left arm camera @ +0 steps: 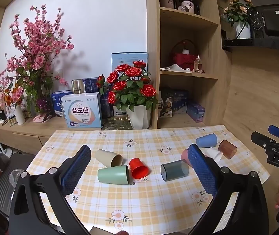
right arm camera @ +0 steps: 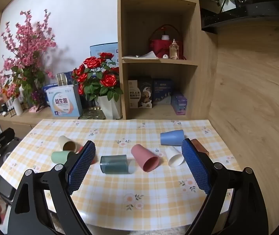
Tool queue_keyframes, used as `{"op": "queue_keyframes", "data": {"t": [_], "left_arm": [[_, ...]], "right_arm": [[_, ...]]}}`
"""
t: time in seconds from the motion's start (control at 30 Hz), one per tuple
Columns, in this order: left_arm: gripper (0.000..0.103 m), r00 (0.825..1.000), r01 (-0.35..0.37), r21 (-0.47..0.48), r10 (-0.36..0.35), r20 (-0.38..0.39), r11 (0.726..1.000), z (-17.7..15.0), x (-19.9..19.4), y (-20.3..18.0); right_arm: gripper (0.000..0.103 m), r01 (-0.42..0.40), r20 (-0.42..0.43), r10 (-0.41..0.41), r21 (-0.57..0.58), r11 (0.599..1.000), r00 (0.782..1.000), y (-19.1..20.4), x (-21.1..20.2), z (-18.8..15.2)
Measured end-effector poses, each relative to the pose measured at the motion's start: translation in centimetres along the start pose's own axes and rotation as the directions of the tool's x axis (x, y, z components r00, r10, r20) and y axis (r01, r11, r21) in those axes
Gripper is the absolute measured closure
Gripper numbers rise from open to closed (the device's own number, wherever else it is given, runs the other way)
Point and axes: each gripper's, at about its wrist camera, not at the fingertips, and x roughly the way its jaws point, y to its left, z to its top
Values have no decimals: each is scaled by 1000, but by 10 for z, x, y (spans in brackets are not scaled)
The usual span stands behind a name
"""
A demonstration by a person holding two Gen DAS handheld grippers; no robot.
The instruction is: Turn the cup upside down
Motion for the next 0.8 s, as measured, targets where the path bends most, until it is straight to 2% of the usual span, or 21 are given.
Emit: {"op": "queue_keyframes", "data": {"t": [0.57,0.8], "left_arm": [[6,1000,2,-8,-2,0,1000,6,1,5],[6,1000,6,-10,-6,4,1000,7,1,6]], "right_arm": [[16,-4,9,4,5,1000,1000,1,-2,0],[16,-7,14,7,3,1000,1000,-8,-4,13]]}}
